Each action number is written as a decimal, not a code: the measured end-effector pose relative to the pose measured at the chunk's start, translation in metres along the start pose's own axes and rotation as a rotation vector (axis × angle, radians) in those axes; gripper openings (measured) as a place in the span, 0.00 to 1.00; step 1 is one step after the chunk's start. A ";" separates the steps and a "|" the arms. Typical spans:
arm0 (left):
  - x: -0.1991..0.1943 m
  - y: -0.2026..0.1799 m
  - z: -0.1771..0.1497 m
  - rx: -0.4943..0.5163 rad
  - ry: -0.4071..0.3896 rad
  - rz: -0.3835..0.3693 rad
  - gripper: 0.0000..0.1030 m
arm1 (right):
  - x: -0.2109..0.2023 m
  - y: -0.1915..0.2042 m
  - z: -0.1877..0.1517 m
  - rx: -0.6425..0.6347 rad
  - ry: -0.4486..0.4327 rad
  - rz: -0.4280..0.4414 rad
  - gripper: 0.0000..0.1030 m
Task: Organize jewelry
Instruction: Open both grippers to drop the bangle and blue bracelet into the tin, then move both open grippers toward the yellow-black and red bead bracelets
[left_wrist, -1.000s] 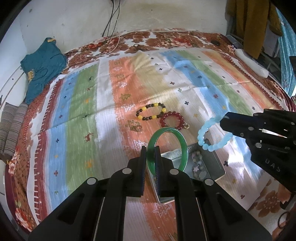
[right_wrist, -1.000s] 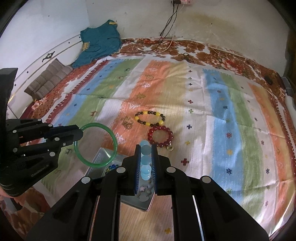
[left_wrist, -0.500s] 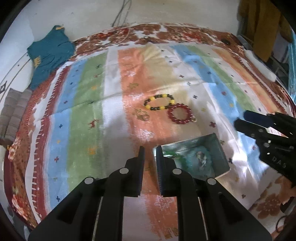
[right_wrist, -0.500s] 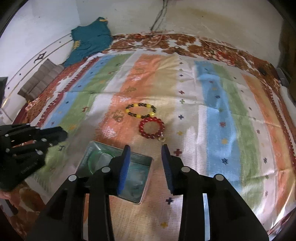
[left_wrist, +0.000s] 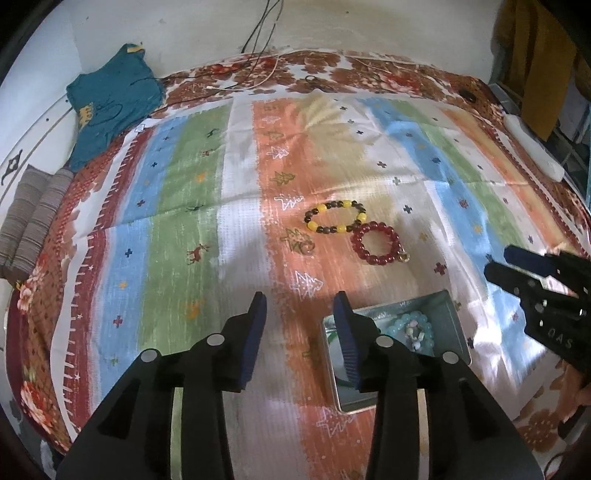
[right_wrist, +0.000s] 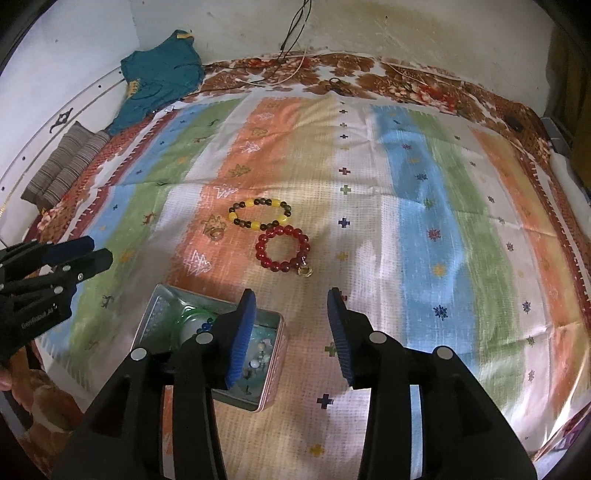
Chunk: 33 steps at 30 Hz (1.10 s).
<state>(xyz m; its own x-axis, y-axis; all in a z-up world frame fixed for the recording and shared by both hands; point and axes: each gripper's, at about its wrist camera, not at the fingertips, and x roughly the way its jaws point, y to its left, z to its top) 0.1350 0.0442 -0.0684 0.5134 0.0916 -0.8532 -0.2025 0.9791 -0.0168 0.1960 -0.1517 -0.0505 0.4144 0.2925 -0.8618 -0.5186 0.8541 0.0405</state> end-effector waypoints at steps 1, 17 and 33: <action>0.002 0.001 0.003 -0.008 0.001 -0.002 0.37 | 0.002 -0.002 0.000 0.006 0.005 -0.001 0.40; 0.017 0.003 0.024 0.003 -0.008 -0.025 0.57 | 0.023 -0.004 0.015 0.011 0.029 -0.015 0.56; 0.058 0.013 0.050 0.003 0.032 0.016 0.65 | 0.047 -0.014 0.030 0.002 0.050 -0.034 0.69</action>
<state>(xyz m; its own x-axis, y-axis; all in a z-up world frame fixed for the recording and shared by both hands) 0.2038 0.0714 -0.0918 0.4832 0.1016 -0.8696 -0.2085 0.9780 -0.0015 0.2455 -0.1365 -0.0764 0.3935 0.2412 -0.8871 -0.5036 0.8639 0.0115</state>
